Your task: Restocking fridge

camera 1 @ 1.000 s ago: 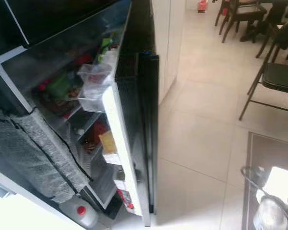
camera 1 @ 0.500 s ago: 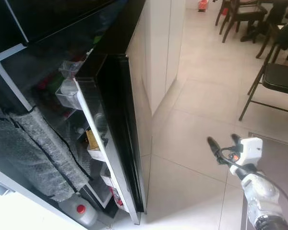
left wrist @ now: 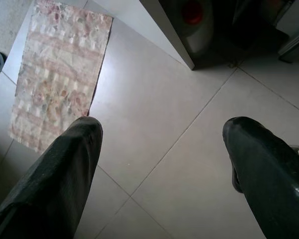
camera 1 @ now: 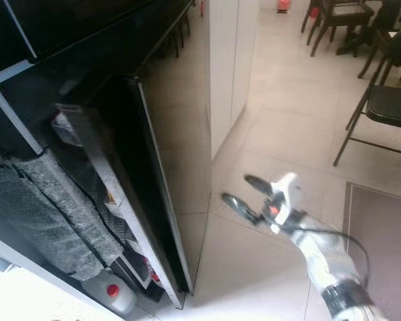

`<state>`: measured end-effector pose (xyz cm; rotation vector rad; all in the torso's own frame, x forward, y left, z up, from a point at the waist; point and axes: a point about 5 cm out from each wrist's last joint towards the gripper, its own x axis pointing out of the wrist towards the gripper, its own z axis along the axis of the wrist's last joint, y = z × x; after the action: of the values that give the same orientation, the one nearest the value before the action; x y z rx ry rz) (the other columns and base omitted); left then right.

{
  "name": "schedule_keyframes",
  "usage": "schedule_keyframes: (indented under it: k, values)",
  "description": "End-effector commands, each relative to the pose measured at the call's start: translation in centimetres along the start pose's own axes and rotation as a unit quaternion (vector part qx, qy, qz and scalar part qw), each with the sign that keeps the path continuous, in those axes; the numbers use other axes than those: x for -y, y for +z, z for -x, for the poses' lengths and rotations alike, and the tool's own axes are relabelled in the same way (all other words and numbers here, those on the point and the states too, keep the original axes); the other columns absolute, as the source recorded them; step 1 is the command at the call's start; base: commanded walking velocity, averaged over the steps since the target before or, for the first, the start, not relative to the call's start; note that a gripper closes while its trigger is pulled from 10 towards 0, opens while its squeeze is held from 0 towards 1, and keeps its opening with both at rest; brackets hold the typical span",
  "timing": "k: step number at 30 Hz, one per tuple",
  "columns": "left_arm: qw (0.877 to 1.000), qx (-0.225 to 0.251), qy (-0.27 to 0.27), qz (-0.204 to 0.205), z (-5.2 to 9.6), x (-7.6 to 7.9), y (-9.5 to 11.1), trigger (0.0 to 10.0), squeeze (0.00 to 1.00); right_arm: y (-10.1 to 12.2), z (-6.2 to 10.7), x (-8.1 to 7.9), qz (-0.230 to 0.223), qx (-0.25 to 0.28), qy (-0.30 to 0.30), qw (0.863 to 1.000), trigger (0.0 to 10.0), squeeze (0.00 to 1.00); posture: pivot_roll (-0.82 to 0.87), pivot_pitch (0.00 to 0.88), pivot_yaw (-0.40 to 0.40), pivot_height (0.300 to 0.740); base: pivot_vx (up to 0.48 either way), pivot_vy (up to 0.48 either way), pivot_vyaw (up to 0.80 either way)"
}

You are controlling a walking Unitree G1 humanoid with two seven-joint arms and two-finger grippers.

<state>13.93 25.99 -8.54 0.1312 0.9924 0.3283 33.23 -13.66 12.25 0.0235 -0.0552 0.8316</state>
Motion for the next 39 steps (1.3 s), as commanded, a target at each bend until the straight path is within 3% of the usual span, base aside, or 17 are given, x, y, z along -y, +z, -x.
schedule_keyframes:
  k: [1,7,12,14,19,32,39]
  values:
    - [1.000,-0.009,0.002,-0.015,0.1,-0.3,-0.4,10.0,0.00,-0.3,-1.3,-0.6,0.009,-0.015,-0.001,1.000,10.0,0.00,-0.05,0.021,0.089,0.740,0.000,0.000,0.00]
    - [1.000,-0.005,0.005,-0.010,0.1,-0.6,-0.3,10.0,0.00,0.6,-4.5,-2.1,-0.002,0.000,0.013,1.000,10.0,0.00,-0.03,0.012,0.082,0.740,0.000,0.000,0.00]
    - [1.000,-0.003,0.007,-0.010,0.1,-0.8,-0.3,10.0,0.00,0.3,-5.2,-2.6,-0.002,-0.013,0.019,1.000,10.0,0.00,-0.03,0.012,0.082,0.740,0.000,0.000,0.00]
    - [1.000,0.005,0.011,-0.008,0.0,-0.9,0.1,10.0,0.00,-0.6,-6.6,-4.6,0.017,-0.053,0.066,0.996,10.0,0.00,-0.03,0.002,0.072,0.740,0.000,0.000,0.00]
    - [1.000,0.019,0.008,-0.010,-0.1,-0.3,0.8,10.0,0.00,-0.7,-8.1,-5.6,0.024,-0.080,0.078,0.994,10.0,0.00,-0.02,0.000,0.069,0.740,0.000,0.000,0.00]
    - [0.999,0.037,0.009,-0.014,-0.2,0.4,1.7,10.0,0.00,0.1,-10.0,-6.2,0.047,-0.096,0.064,0.992,10.0,0.00,-0.01,0.000,0.062,0.740,0.000,0.000,0.00]
    - [0.999,0.051,0.012,-0.013,-0.2,0.8,2.5,10.0,0.00,0.8,-11.3,-7.3,0.056,-0.093,0.075,0.991,10.0,0.00,0.00,0.000,0.061,0.740,0.000,0.000,0.00]
